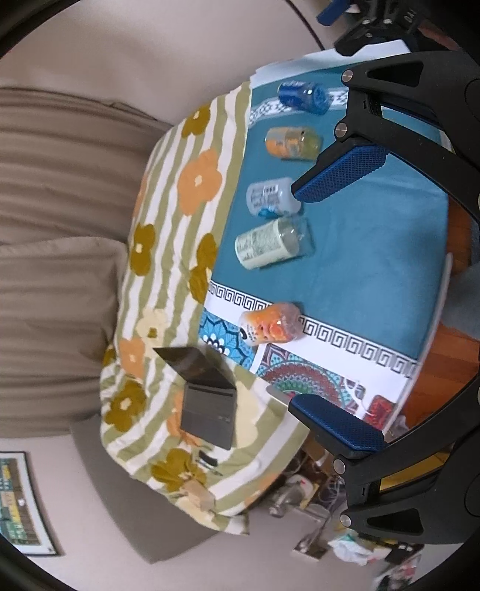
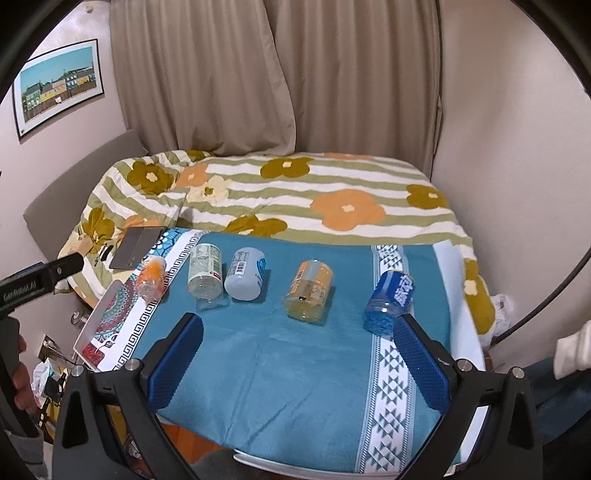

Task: Flip cup upright
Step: 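Reach the left gripper to the orange-printed cup and grasp it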

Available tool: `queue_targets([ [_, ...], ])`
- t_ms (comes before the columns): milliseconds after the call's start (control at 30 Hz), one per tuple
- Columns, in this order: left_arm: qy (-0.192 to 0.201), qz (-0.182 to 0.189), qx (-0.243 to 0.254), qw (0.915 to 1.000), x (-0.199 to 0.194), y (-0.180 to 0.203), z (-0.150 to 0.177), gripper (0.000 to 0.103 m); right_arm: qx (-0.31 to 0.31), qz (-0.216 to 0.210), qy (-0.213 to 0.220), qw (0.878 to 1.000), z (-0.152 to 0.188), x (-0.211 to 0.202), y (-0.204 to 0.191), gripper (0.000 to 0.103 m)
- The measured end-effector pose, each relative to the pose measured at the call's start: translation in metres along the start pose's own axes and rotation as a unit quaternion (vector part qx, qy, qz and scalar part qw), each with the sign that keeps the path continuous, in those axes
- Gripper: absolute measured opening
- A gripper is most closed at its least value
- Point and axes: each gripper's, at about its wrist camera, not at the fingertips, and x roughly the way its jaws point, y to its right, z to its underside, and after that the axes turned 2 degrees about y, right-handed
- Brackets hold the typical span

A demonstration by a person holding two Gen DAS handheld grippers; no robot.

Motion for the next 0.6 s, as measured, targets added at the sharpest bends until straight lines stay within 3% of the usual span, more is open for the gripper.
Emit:
queue_targets([
  [267, -0.075, 0.005, -0.022, 0.9969, 0.101, -0.023, -0.028, 0.103, 0.023, 0.017, -0.056, 0.998, -0.004, 0.064, -0.009, 0.103],
  [600, -0.18, 0.006, -0.017, 0.9835, 0.207, -0.038, -0.024, 0.103, 0.041, 0.05, -0.118, 0.991, -0.006, 0.127, -0.017, 0.103],
])
